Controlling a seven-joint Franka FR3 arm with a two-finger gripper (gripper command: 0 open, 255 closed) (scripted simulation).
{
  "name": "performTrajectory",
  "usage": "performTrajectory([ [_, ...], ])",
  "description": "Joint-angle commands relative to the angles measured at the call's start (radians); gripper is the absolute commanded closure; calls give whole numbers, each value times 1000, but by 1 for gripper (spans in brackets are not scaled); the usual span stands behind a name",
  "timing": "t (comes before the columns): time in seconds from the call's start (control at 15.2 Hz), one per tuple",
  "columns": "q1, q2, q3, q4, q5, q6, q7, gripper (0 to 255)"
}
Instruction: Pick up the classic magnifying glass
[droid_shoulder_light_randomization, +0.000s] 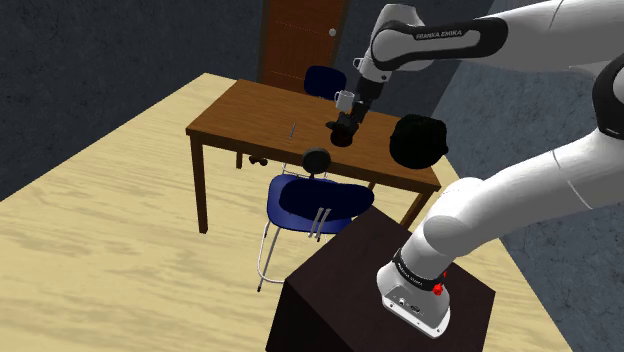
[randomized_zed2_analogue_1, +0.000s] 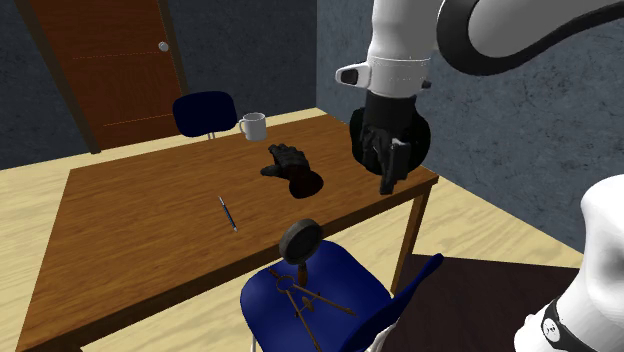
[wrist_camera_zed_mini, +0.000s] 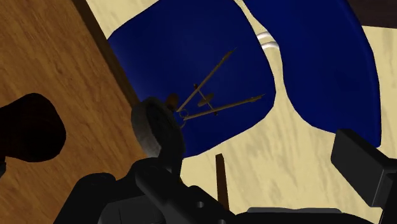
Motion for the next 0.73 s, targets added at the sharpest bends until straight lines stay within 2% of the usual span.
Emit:
performTrajectory([
  [0.0, 3, 65, -28, -3, -9, 69, -43, 0],
  [0.33, 16, 247, -86, 34, 0, 213, -150, 0],
  [0.66, 25, 448, -129, 107, 52, 338, -273, 0],
])
